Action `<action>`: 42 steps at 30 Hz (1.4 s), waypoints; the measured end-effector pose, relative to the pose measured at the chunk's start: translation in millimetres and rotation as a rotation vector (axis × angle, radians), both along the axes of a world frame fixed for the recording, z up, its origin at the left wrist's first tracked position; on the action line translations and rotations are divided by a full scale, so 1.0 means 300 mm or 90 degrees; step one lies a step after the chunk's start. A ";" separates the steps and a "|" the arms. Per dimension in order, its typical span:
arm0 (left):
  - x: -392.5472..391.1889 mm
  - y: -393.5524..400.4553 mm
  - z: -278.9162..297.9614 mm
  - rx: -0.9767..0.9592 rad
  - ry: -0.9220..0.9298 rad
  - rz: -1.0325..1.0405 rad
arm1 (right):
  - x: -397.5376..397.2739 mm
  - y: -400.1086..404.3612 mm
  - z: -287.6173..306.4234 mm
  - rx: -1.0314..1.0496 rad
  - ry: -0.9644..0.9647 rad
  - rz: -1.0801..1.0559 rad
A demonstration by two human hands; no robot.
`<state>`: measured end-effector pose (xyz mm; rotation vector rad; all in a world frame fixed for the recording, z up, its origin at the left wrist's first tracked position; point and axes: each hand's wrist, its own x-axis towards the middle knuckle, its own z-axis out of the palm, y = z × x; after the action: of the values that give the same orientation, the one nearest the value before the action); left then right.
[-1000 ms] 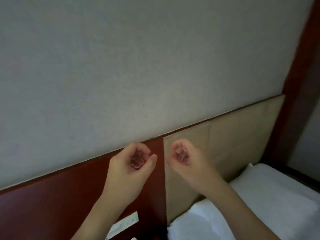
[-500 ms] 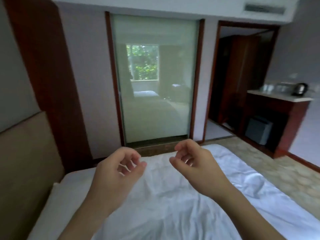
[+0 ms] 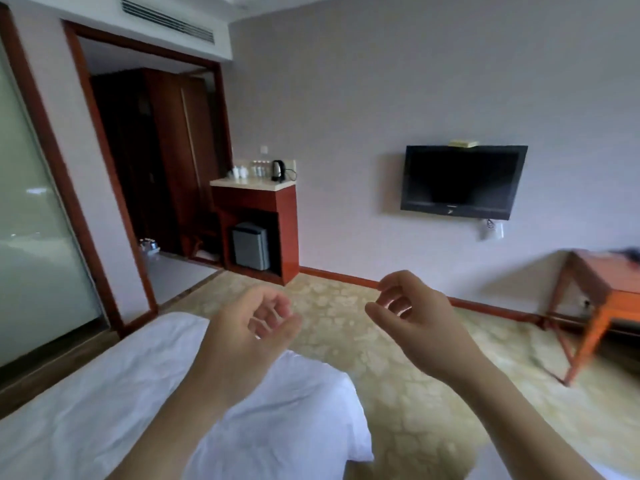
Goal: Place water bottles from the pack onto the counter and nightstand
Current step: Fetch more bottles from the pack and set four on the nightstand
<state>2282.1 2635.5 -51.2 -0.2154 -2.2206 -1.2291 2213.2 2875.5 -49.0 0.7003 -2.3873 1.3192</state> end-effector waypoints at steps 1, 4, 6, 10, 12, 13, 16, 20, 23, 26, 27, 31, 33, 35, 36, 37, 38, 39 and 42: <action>-0.070 0.044 0.005 -0.002 -0.008 -0.022 | -0.046 0.051 0.001 -0.002 -0.002 -0.021; -0.277 0.144 0.016 -0.007 -0.017 -0.076 | -0.184 0.164 -0.007 -0.017 -0.004 -0.072; -0.424 0.196 0.007 -0.009 -0.026 -0.101 | -0.277 0.224 -0.030 -0.031 -0.009 -0.105; -0.723 0.281 -0.043 0.015 -0.036 -0.162 | -0.491 0.323 -0.084 -0.026 -0.024 -0.167; -0.875 0.294 -0.063 0.028 -0.041 -0.200 | -0.621 0.348 -0.094 -0.016 -0.031 -0.190; -0.951 0.293 -0.067 0.040 -0.034 -0.213 | -0.691 0.352 -0.090 -0.013 -0.033 -0.198; -1.184 0.275 -0.050 0.067 -0.024 -0.231 | -0.907 0.331 -0.046 -0.017 -0.037 -0.218; -1.493 0.280 0.015 0.070 -0.002 -0.258 | -1.174 0.317 0.032 -0.024 -0.033 -0.245; -1.733 0.321 0.028 0.057 -0.004 -0.288 | -1.380 0.354 0.042 -0.043 -0.023 -0.274; -1.957 0.377 0.010 0.050 -0.025 -0.304 | -1.573 0.414 0.028 -0.038 -0.036 -0.301; -2.036 0.397 0.002 0.047 -0.028 -0.304 | -1.643 0.436 0.020 -0.030 -0.038 -0.305; -2.364 0.483 -0.027 0.032 -0.021 -0.289 | -1.953 0.540 -0.018 -0.041 -0.029 -0.318; -2.524 0.528 -0.046 0.041 -0.020 -0.277 | -2.121 0.590 -0.045 -0.039 -0.025 -0.313; -2.685 0.565 -0.059 0.053 -0.014 -0.267 | -2.301 0.634 -0.066 -0.050 -0.018 -0.292; -2.764 0.579 -0.058 0.055 -0.016 -0.255 | -2.396 0.651 -0.067 -0.054 -0.021 -0.279; -2.838 0.586 -0.051 0.053 -0.018 -0.240 | -2.492 0.662 -0.063 -0.055 -0.023 -0.267; -2.908 0.588 -0.041 0.050 -0.020 -0.224 | -2.591 0.666 -0.054 -0.052 -0.025 -0.254; -2.975 0.581 -0.034 0.049 -0.021 -0.206 | -2.690 0.661 -0.045 -0.049 -0.026 -0.236; -3.146 0.503 -0.015 0.054 -0.027 -0.135 | -2.973 0.581 -0.018 -0.039 -0.030 -0.164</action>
<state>1338.2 2786.3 -55.7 -0.4034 -2.2195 -1.4500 1321.2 3049.6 -54.3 0.3351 -2.3670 1.3040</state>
